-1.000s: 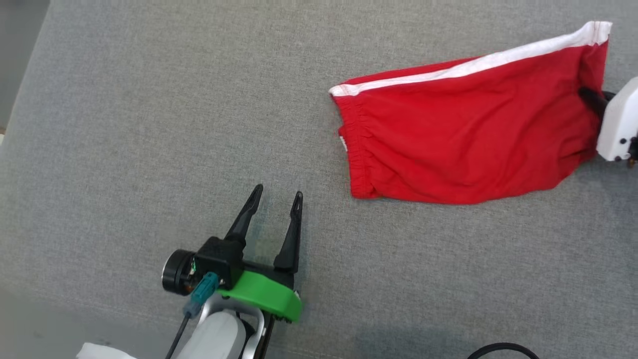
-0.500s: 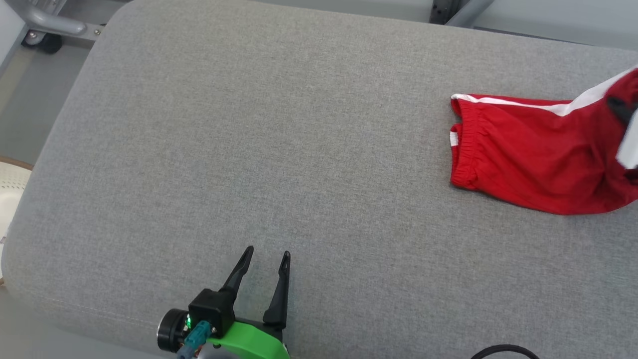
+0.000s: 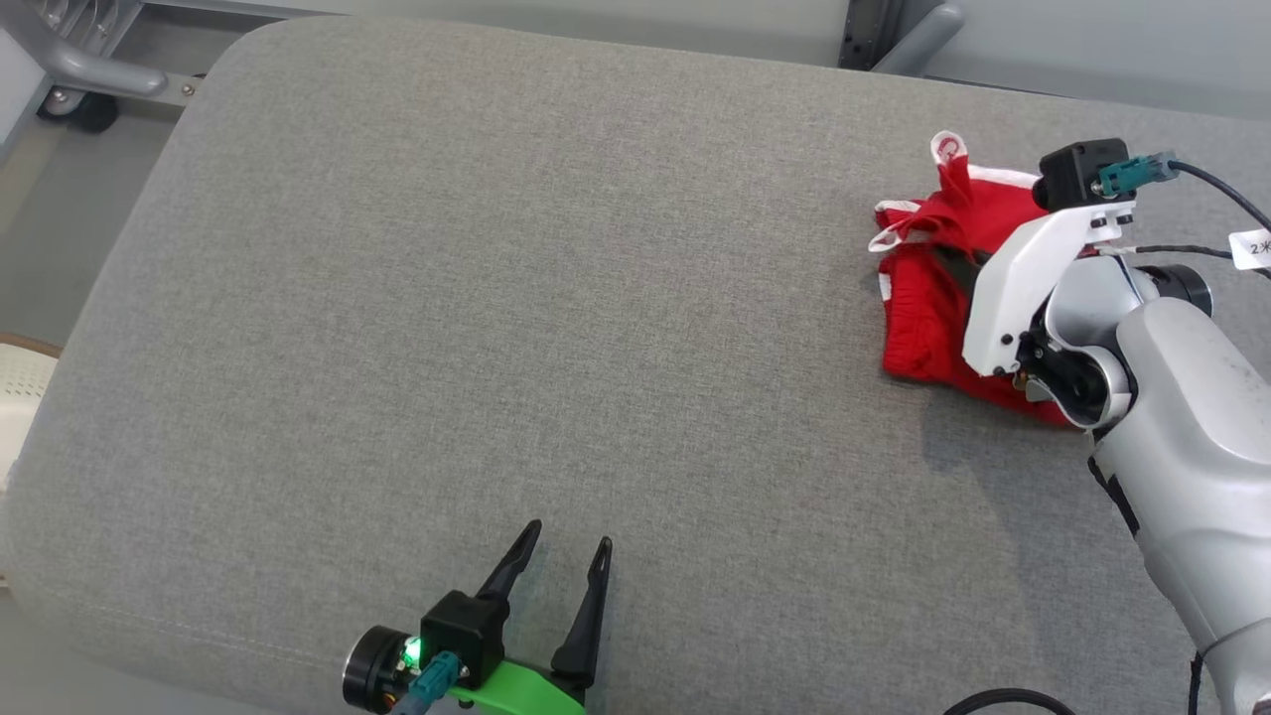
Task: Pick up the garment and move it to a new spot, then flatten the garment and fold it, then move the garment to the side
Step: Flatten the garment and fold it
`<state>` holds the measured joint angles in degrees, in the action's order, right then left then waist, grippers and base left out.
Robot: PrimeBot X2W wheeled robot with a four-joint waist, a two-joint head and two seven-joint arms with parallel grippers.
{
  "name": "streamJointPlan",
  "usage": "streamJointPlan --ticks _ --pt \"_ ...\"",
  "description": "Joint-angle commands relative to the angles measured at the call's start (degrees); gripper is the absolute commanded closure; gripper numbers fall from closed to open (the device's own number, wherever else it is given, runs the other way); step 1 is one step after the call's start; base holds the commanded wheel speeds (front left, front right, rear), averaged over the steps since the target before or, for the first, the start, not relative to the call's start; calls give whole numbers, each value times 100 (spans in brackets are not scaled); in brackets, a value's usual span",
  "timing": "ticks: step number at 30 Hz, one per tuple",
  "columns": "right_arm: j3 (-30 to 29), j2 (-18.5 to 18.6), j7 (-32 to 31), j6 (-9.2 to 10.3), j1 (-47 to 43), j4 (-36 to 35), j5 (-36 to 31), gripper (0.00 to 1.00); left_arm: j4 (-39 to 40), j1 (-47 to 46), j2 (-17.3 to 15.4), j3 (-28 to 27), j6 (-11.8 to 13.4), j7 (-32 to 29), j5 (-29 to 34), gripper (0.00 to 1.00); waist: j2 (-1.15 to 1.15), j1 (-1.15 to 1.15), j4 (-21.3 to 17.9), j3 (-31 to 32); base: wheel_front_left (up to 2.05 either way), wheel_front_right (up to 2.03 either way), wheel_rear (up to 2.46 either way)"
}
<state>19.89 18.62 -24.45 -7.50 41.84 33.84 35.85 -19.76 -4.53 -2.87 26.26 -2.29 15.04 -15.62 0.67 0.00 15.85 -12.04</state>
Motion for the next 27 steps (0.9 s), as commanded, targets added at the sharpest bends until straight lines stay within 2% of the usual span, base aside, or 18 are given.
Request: streamJointPlan --ticks 1,10,11,12,15,19,23,27 --pt "-135 -96 176 3 164 223 -197 100 -47 -15 -8 23 8 14 -10 0 -67 0 52 3 0 0 0" --pt "-185 -398 405 2 406 886 -578 100 -195 88 -7 230 6 14 -66 0 -67 0 114 54 0 0 0" --pt "-157 -426 460 2 425 935 -640 84 -198 87 -7 242 19 15 -86 0 -67 0 112 55 0 0 0" --pt "-134 -446 532 2 438 980 -695 0 -201 82 -7 255 35 14 -106 0 -67 0 110 59 0 0 0" --pt "86 -523 704 2 437 956 -812 0 -207 66 -9 206 82 15 -159 0 -67 0 59 78 0 0 0" --pt "327 -519 1215 3 402 461 -720 0 -243 158 -8 9 113 15 -136 0 -67 0 -120 153 0 0 0" --pt "194 -252 2048 5 103 -114 -980 0 -208 308 -25 -314 155 15 -117 0 -67 0 -380 294 0 0 0" --pt "-291 -13 2864 4 -381 -470 -1553 0 -129 479 -35 -621 184 15 -84 0 -67 0 -652 413 0 0 0"
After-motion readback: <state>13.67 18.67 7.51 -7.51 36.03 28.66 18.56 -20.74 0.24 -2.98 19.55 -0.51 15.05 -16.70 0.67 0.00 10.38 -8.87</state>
